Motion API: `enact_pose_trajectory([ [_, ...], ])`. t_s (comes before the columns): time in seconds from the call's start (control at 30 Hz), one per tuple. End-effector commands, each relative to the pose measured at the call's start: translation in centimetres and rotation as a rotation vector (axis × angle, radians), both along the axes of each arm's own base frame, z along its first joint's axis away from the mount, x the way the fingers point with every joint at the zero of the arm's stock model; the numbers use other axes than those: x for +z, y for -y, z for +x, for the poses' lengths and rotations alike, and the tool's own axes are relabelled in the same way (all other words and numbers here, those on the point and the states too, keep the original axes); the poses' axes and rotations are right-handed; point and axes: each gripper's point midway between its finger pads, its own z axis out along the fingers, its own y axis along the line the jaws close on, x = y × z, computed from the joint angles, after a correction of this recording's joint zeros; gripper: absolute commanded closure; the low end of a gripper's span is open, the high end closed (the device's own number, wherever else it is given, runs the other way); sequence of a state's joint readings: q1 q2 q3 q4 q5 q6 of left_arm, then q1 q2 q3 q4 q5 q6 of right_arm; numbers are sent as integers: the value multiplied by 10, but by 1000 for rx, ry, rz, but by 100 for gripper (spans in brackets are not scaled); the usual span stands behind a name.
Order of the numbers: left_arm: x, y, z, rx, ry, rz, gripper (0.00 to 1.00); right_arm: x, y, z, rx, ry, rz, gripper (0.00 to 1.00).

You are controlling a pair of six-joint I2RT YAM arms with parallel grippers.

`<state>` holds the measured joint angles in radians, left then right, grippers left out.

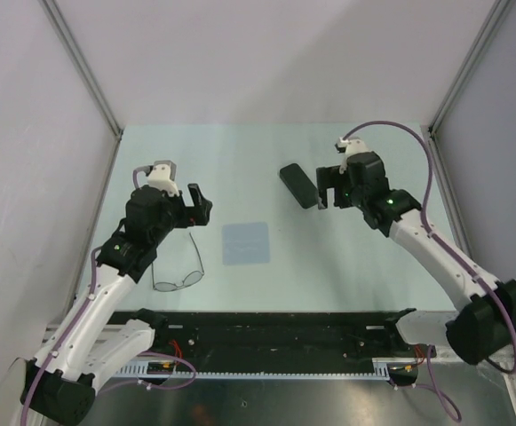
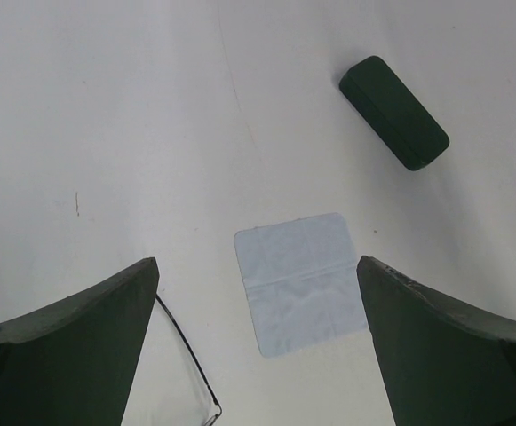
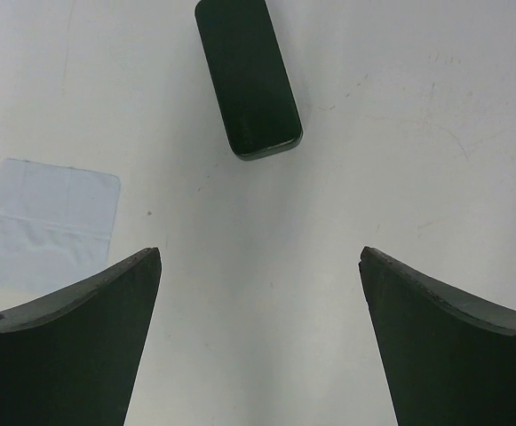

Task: Organize the sunglasses
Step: Pick up the sunglasses case from the center of the board.

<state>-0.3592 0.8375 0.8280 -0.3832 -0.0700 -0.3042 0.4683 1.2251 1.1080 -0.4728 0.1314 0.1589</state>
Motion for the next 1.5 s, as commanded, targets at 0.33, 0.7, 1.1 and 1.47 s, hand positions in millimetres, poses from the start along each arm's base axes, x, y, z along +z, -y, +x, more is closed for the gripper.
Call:
enact_pose_trajectory([
  [0.33,13,12,11,-56,39,-19,0,-90,-40,115,156,-110,-224,0],
  [0.7,13,12,10,-69,44,-17,0,-139,-63,161,231,-225,-312,0],
  [1.1,10,11,12,-63,33,-24,0,-175,-58,149,271,-349,-316,0],
  [1.47,8,6,14,-31,22,-35,0,-189,-55,145,241,-376,-381,4],
])
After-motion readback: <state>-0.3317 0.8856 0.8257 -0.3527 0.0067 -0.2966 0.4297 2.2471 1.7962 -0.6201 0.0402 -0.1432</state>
